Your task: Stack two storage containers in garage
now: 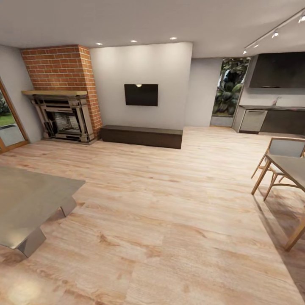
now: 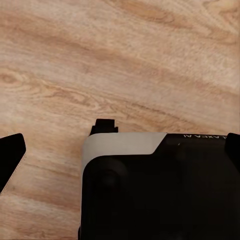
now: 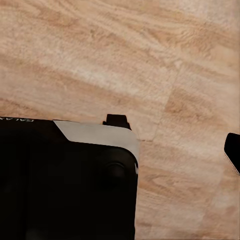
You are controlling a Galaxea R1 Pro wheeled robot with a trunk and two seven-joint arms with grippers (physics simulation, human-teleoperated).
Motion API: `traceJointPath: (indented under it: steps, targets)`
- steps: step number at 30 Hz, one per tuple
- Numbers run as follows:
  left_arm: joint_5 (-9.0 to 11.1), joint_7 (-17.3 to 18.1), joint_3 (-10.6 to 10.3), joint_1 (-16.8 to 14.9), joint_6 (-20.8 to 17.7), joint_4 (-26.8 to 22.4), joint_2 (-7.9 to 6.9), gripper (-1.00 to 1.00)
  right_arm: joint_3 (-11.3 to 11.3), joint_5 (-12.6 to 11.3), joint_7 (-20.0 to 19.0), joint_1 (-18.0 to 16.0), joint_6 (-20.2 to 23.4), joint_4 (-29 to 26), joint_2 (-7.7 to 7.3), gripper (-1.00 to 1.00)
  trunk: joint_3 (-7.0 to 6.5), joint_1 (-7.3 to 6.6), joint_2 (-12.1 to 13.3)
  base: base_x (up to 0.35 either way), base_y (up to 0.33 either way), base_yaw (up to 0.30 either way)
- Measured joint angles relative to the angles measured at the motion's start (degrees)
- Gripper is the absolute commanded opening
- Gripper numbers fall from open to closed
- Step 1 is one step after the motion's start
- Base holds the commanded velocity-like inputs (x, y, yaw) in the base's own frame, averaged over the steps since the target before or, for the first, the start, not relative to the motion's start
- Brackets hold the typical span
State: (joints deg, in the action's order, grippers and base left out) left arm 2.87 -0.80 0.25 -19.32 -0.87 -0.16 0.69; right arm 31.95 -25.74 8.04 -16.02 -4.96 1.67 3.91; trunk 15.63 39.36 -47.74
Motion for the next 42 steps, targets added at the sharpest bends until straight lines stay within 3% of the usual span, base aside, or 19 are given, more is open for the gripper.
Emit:
traceJointPath:
  steps: [42]
  targets:
    - [0.00, 0.00, 0.00, 0.02, 0.00, 0.00, 0.00, 1.00, 0.00, 0.00, 0.00, 0.00, 0.00, 0.00, 0.00, 1.00, 0.00, 0.00, 0.00, 0.319, 0.000, 0.000]
